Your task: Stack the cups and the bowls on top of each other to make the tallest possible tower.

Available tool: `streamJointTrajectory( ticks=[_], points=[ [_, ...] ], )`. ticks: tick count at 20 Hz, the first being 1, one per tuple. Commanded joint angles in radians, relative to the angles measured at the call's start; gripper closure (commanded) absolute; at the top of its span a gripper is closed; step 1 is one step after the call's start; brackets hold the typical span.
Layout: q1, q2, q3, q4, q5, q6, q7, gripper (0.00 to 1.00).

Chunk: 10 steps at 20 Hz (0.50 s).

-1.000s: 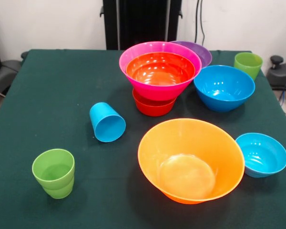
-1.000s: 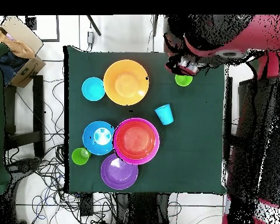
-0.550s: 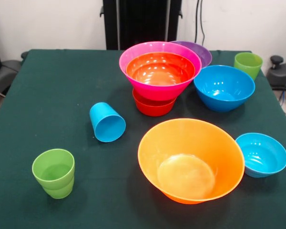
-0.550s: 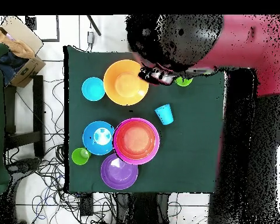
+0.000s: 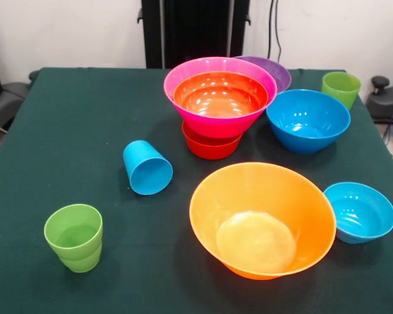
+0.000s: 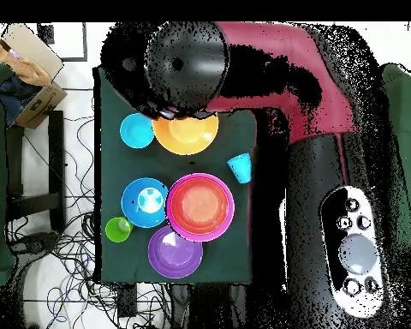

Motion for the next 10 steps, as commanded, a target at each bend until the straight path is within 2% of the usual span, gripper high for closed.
streamJointTrajectory(
  ticks=[1, 10],
  points=[
    [0.036, 0.106, -0.05, 0.059, 0.004, -0.028, 0.267, 0.0],
    [-0.008, 0.1, -0.004, 0.153, 0.026, -0.162, 0.262, 0.0]
  ],
)
